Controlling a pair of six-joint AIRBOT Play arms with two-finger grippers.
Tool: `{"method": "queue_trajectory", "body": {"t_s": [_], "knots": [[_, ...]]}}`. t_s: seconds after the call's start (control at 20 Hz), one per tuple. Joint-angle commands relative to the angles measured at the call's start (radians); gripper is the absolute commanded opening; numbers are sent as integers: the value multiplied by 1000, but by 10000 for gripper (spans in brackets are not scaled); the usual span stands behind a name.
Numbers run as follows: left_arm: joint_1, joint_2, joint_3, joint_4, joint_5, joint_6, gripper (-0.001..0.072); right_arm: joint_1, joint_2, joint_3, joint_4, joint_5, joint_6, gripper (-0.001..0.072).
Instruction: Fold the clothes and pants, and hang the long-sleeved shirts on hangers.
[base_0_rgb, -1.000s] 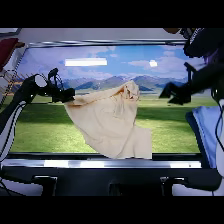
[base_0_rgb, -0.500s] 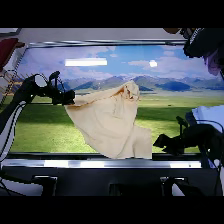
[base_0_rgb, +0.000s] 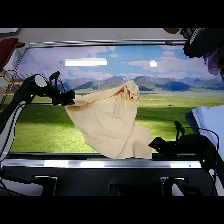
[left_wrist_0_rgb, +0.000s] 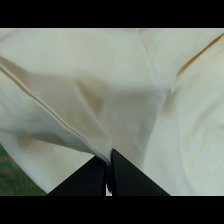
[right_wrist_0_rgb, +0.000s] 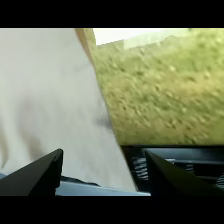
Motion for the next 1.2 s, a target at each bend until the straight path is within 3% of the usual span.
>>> {"method": "queue_trajectory", "body": {"t_s": [0.0,0.15,0.3,0.35,0.4,0.45,0.5,0.55,0.8,1.15], "knots": [[0,0,1,-3,2,1,16,-1,2,-42,55,61,-24,590],[0,0,1,-3,2,1,16,-1,2,-97,99,72,-27,580],[0,-2,1,-3,2,1,16,-1,2,-133,201,110,-60,531],[0,-2,1,-3,2,1,16,6,2,-138,208,123,-60,481],[0,-2,1,-3,3,1,16,24,2,-138,211,135,-60,430],[0,-2,1,-3,3,1,16,51,2,-138,221,154,-60,323],[0,-2,1,-3,1,1,16,87,2,-137,236,178,-60,149],[0,1,2,-3,-2,0,16,114,2,-132,250,191,-61,28],[26,80,81,-6,-6,4,15,133,31,102,299,121,-58,29],[159,326,452,-5,-148,-15,15,133,43,964,298,31,63,29]]}}
